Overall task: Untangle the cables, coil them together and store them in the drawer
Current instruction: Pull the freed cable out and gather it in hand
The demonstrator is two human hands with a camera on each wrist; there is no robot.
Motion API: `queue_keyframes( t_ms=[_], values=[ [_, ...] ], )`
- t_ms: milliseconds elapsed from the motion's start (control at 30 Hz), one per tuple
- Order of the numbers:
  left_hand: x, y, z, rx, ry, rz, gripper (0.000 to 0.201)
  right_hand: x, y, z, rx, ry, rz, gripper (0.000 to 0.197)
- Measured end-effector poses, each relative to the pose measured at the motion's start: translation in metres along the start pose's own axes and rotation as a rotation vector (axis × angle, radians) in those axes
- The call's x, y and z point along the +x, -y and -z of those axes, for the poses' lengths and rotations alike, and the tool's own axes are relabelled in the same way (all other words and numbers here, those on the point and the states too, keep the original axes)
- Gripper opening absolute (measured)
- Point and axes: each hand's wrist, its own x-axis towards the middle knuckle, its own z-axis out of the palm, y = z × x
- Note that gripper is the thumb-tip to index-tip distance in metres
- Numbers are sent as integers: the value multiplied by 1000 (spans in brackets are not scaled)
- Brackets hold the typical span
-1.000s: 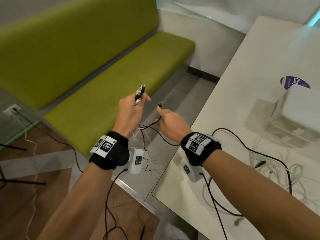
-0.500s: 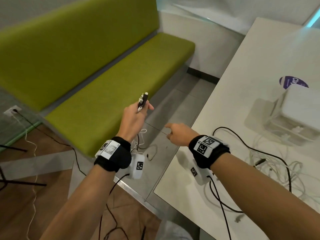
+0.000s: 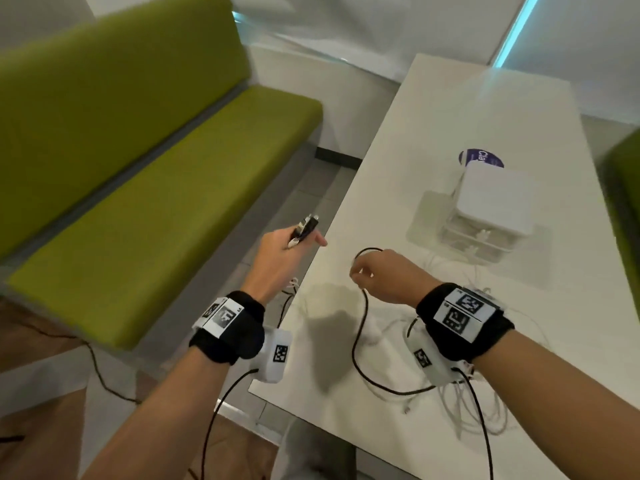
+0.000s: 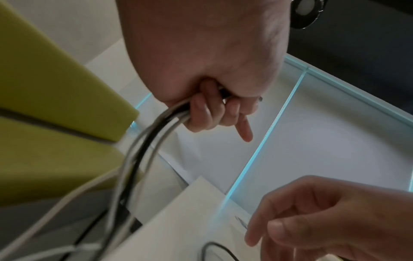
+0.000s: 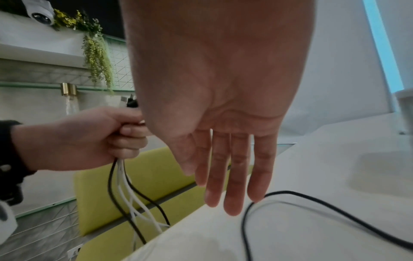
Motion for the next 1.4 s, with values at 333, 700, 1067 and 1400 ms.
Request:
queue_keyframes(
  t_ms=[333, 700, 1067, 1400],
  values=[
    [-25, -21, -78, -12, 257, 14, 32, -58, -40, -35, -73, 116, -41, 25],
    [-27, -26, -107, -171, 168, 119, 57, -70, -59, -38, 119, -201, -127, 14],
    [-32, -53, -143, -318, 148, 187, 49, -98, -45, -6, 743, -667, -68, 9],
    [-37, -51, -158, -345, 217, 203, 66, -108, -44, -6, 940, -725, -52, 16]
  ],
)
